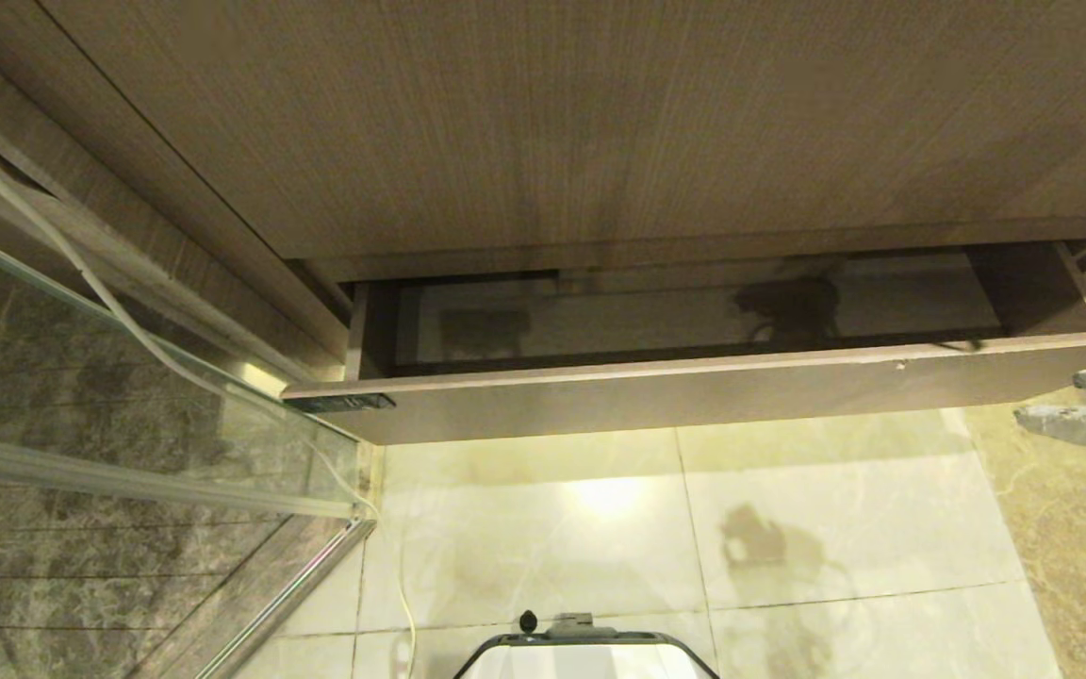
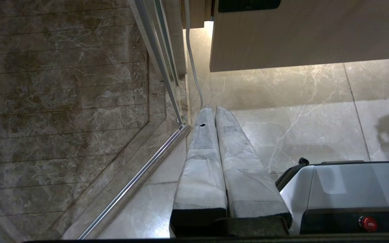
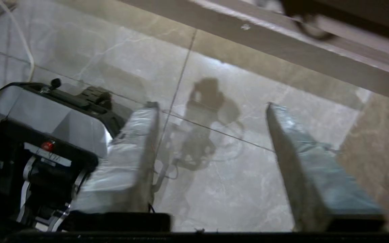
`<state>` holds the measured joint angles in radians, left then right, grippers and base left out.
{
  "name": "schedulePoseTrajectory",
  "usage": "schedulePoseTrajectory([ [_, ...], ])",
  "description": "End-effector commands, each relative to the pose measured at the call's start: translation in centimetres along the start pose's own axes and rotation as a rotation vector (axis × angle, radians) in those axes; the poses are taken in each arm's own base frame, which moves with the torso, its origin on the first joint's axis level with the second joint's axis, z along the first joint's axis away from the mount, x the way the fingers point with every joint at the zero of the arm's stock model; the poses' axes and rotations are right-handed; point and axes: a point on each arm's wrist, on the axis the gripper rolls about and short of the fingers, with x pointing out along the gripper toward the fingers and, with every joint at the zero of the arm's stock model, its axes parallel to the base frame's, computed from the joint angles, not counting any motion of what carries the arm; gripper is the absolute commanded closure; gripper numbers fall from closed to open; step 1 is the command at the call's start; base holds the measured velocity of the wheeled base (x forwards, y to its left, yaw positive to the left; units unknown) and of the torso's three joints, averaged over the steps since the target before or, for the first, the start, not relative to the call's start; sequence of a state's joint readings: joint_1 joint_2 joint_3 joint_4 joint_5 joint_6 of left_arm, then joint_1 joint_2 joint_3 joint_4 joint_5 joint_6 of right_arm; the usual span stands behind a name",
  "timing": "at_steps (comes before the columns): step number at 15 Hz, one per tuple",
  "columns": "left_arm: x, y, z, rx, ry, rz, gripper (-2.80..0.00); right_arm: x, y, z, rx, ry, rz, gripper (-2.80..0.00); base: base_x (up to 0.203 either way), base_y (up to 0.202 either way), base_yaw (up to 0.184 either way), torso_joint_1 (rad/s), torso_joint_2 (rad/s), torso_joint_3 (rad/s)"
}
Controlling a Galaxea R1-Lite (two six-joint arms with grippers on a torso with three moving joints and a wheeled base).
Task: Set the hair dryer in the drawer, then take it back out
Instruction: Pull open the drawer
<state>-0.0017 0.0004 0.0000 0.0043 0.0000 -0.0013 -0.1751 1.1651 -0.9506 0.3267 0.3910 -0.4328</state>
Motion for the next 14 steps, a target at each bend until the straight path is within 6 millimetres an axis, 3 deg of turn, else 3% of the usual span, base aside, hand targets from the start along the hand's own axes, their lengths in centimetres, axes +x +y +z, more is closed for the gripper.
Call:
schedulePoseTrajectory([
  [1, 0.0, 0.0, 0.0, 0.0, 0.001, 0.0, 0.0, -1.4, 0.6, -0.3, 0.036, -0.013, -0.052, 0.0, 0.0, 0.0, 0.0, 0.0, 0.0, 0.0],
  [7, 0.0, 0.0, 0.0, 0.0, 0.001, 0.0, 0.0, -6.4, 3.8, -3.2, 0.194, -0.125, -0.278, 0.0, 0.0, 0.0, 0.0, 0.0, 0.0, 0.0],
  [9, 0.0, 0.0, 0.0, 0.0, 0.001, 0.0, 0.0, -6.9, 4.7, -4.7, 0.219, -0.175, -0.31, 0.0, 0.0, 0.0, 0.0, 0.0, 0.0, 0.0],
  [10, 0.0, 0.0, 0.0, 0.0, 0.001, 0.0, 0.0, -7.3, 5.6, -6.1, 0.214, -0.221, -0.32, 0.0, 0.0, 0.0, 0.0, 0.0, 0.0, 0.0],
  [13, 0.0, 0.0, 0.0, 0.0, 0.0, 0.0, 0.0, -7.3, 8.5, -13.2, 0.206, -0.346, -0.368, 0.0, 0.0, 0.0, 0.0, 0.0, 0.0, 0.0],
  [14, 0.0, 0.0, 0.0, 0.0, 0.0, 0.0, 0.0, -7.2, 8.9, -14.2, 0.208, -0.393, -0.383, 0.0, 0.0, 0.0, 0.0, 0.0, 0.0, 0.0],
])
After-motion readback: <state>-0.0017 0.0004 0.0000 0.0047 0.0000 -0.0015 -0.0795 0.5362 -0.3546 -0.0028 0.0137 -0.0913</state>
